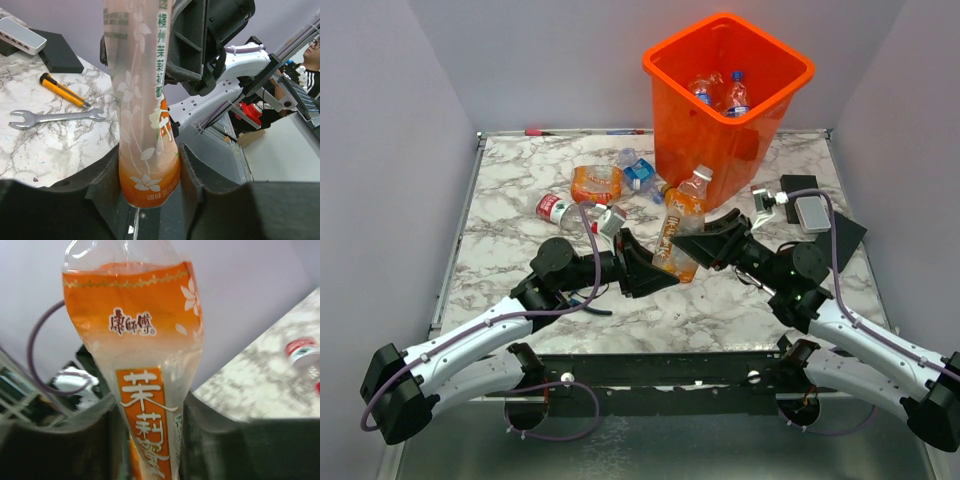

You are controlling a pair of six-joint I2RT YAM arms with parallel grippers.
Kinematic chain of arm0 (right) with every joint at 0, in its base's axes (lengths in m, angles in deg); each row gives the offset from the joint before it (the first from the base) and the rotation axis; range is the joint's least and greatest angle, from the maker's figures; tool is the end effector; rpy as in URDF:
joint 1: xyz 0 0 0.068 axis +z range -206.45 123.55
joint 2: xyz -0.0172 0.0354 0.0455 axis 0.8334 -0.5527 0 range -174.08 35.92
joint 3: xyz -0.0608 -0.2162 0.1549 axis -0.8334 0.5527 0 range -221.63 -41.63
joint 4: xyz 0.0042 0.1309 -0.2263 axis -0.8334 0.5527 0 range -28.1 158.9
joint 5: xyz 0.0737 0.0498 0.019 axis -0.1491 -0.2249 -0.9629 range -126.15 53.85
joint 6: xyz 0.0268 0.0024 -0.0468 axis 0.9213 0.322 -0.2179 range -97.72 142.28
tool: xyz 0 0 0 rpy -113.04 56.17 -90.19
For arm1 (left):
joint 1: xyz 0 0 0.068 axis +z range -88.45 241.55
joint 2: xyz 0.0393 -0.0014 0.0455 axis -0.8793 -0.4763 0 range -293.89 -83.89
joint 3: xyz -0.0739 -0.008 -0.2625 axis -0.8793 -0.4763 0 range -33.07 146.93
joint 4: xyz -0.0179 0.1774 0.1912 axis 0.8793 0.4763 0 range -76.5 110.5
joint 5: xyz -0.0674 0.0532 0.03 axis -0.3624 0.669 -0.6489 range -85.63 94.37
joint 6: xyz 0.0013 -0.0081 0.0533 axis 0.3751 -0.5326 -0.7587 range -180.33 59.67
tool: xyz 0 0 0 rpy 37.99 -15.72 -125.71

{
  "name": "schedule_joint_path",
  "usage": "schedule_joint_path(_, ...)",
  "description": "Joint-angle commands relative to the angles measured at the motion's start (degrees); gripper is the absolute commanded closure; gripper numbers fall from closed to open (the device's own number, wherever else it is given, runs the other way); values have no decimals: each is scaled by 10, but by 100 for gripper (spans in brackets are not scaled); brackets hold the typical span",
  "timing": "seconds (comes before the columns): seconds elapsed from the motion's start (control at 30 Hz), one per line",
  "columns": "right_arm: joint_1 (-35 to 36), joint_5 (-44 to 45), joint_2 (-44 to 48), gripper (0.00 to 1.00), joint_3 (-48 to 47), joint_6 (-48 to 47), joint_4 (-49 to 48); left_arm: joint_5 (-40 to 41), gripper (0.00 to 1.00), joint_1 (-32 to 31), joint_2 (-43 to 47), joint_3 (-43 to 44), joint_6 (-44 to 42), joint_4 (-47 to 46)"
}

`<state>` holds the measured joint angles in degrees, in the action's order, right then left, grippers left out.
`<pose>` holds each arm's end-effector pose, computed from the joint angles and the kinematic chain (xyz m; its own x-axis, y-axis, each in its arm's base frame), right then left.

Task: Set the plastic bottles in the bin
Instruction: Place the plastic bottle in the trash bin.

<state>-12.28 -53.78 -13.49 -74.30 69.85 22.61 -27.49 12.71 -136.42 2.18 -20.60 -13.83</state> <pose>0.1358 0.1471 0.3423 -0.4527 0.5409 -0.7088 -0.7864 0.1325 0.6033 0.1265 -0.1734 0.3258 -0.5390 -0.2082 -0.8162 0.8283 0.0449 -0.5584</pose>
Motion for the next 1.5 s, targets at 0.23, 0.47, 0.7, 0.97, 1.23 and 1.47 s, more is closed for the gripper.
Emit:
schedule_joint_path(0.23,5,62,93,1,-139,-116,327,51,77,-3,37,-10,-66,5)
schedule_joint_path(0.47,5,164,63,0,-311,-174,507,70,81,-2,65,-11,-153,61)
schedule_joint_path(0.7,5,164,-44,3,-458,-194,572,69,84,-4,66,5,-193,112)
schedule_joint_path(0.97,5,197,-118,8,-522,-193,608,65,86,-4,81,7,-192,121)
schedule_joint_path(1.23,5,184,-122,21,-510,-170,609,72,87,-4,93,5,-193,128)
schedule_joint_path(1.47,4,109,-133,42,-505,-149,608,82,89,-5,93,4,-198,129)
